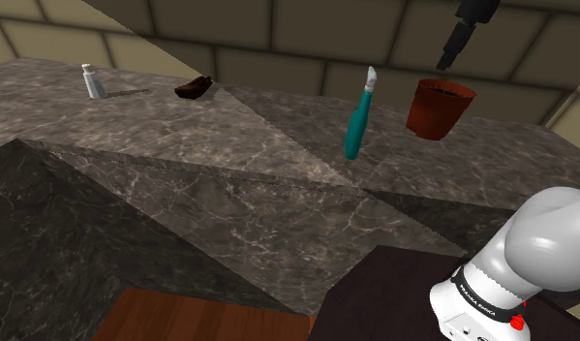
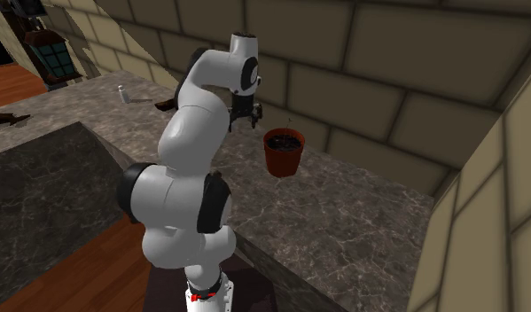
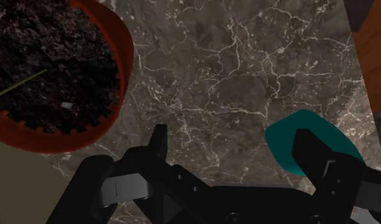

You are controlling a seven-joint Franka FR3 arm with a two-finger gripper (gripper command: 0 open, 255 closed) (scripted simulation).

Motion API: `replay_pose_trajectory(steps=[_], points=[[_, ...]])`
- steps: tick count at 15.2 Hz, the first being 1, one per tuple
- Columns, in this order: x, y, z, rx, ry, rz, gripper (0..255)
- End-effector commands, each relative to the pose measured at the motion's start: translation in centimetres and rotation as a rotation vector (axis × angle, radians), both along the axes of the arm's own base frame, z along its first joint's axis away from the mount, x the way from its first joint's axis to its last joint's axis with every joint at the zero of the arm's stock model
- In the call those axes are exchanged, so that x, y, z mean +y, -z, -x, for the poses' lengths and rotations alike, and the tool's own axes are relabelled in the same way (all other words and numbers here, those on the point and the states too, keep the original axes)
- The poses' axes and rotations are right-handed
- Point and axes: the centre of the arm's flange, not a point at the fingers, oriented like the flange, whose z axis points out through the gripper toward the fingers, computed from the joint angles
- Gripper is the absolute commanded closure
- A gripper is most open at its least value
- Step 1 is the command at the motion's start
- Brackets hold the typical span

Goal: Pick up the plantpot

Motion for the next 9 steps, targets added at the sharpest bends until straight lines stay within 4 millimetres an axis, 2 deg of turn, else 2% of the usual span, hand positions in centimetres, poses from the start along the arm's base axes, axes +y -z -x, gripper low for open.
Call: replay_pose_trajectory(steps=[1,9], points=[[-2.7,-0.5,-0.3,0.005,-0.009,-0.006,0],[-13.4,-2.1,-2.1,0.026,-0.040,-0.032,0]])
